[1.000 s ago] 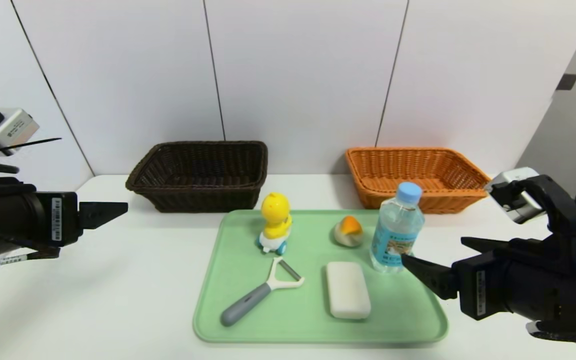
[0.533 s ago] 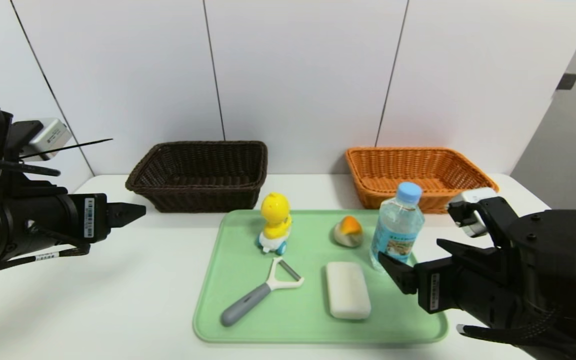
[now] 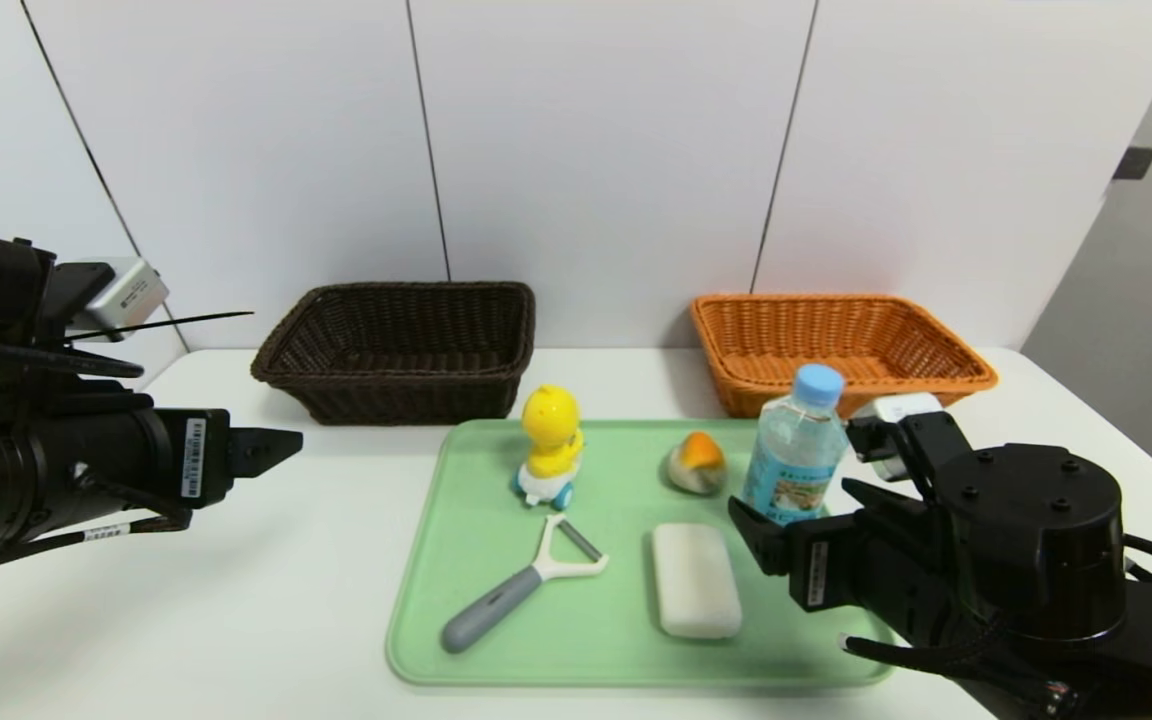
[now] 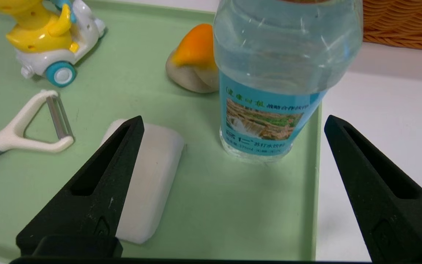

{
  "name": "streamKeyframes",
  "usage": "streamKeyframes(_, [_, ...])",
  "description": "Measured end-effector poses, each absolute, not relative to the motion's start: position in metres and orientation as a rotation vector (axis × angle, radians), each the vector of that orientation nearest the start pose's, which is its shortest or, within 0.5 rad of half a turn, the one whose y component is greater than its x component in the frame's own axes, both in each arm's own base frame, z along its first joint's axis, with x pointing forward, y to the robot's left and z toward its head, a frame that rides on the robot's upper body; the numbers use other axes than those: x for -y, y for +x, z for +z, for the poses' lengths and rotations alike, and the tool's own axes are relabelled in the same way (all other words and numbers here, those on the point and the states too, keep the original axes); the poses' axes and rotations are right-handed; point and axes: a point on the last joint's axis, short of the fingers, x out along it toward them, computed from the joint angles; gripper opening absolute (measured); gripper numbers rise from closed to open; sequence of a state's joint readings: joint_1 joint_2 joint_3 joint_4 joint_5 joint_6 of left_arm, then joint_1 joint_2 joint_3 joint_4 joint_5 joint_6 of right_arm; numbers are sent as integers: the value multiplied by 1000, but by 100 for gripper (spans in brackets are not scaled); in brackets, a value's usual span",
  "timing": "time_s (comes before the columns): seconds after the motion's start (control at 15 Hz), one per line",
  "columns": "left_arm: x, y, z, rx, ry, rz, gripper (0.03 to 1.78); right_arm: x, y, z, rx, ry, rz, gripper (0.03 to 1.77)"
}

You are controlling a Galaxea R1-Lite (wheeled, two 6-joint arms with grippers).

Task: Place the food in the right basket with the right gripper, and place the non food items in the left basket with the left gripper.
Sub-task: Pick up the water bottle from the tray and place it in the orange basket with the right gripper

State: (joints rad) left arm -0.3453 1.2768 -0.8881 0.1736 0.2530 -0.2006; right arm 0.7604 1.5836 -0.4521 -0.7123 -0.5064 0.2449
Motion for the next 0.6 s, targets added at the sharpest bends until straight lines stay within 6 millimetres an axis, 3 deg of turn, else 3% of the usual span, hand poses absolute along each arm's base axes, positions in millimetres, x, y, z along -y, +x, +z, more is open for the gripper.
streamKeyframes(0.6, [58, 177, 238, -537, -32, -42, 169, -163, 208, 125, -332, 21, 156, 170])
